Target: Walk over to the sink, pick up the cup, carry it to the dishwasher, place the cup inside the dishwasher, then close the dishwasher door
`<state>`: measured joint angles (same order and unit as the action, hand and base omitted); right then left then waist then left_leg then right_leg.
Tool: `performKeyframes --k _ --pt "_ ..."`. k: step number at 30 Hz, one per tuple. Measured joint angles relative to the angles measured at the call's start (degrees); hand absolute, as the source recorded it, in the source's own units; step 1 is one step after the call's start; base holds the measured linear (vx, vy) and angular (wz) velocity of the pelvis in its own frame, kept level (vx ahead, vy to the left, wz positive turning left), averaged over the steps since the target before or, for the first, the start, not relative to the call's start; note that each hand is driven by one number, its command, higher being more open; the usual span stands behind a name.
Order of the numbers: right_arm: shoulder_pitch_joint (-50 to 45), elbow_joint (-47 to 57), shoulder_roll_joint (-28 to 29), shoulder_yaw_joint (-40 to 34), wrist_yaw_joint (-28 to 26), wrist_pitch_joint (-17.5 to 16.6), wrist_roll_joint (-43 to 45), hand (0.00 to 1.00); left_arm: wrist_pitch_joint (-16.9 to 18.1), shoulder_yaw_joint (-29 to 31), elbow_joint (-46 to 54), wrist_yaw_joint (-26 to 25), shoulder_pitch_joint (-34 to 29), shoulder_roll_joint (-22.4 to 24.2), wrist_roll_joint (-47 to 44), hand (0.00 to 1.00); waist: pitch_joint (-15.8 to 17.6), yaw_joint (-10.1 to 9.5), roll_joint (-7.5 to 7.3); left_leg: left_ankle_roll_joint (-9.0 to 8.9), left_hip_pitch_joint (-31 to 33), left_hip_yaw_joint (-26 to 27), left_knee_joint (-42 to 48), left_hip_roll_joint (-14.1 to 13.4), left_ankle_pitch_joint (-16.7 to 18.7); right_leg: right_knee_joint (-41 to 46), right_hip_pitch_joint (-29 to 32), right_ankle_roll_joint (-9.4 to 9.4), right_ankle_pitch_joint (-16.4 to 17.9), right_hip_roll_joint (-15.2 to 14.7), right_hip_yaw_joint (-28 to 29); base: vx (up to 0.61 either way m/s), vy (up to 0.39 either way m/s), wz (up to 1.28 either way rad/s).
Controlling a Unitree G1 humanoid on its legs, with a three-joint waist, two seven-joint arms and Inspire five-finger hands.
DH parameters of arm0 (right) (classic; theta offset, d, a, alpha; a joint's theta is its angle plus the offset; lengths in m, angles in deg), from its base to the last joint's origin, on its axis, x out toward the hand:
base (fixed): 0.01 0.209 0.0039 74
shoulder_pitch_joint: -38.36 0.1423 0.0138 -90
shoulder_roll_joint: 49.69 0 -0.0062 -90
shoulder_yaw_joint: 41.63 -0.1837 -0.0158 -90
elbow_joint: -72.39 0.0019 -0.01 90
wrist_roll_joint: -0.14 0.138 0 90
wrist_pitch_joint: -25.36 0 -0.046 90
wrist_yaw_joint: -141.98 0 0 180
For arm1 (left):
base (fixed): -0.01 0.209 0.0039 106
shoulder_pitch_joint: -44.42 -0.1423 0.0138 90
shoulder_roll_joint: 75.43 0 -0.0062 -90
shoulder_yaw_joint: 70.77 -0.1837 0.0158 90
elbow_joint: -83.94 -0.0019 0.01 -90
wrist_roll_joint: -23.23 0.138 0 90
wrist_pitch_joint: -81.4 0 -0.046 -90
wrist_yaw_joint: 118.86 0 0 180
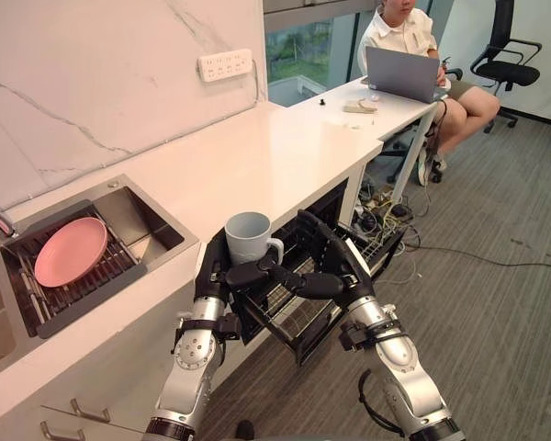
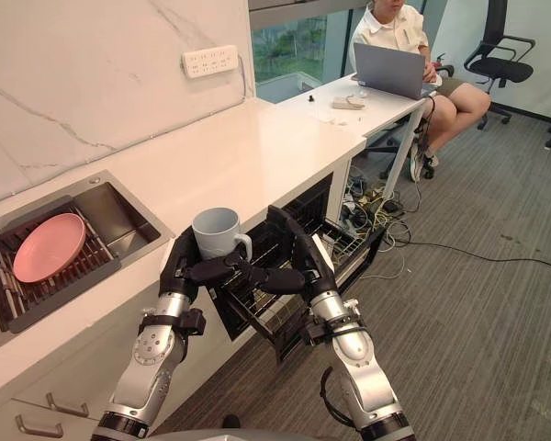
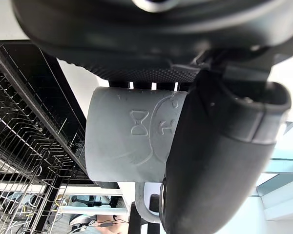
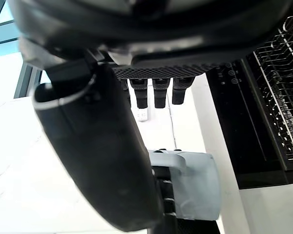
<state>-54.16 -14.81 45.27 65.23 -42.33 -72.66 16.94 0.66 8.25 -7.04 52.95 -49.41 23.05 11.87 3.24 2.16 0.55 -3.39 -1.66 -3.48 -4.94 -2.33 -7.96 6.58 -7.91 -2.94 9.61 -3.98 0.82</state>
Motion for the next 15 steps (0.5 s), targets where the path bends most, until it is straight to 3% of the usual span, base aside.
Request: performKeyframes --k 8,15 --pt "0.22 -0.83 0.07 0.42 -0.76 0.03 5.84 0.9 0.01 -0.13 -0.36 1.03 -0.01 -0.03 -5.7 0.3 -0.01 -0.09 -0.01 -0.1 0.2 -0.61 -0.03 0.07 -0.58 0.0 -0.07 -0.05 -0.09 0.0 -0.65 -0.01 -0.013 0.04" --pt "0.28 -2.05 0.59 0.4 -0.96 0.62 5.84 0.9 0.07 0.66 -2.86 1.09 -0.1 1.11 -7.45 0.3 -0.04 -0.07 -0.03 -0.04 0.2 -0.6 -0.05 0.05 -0.73 -0.09 -0.07 -0.14 -0.33 0.01 -0.64 0.0 0.0 0.0"
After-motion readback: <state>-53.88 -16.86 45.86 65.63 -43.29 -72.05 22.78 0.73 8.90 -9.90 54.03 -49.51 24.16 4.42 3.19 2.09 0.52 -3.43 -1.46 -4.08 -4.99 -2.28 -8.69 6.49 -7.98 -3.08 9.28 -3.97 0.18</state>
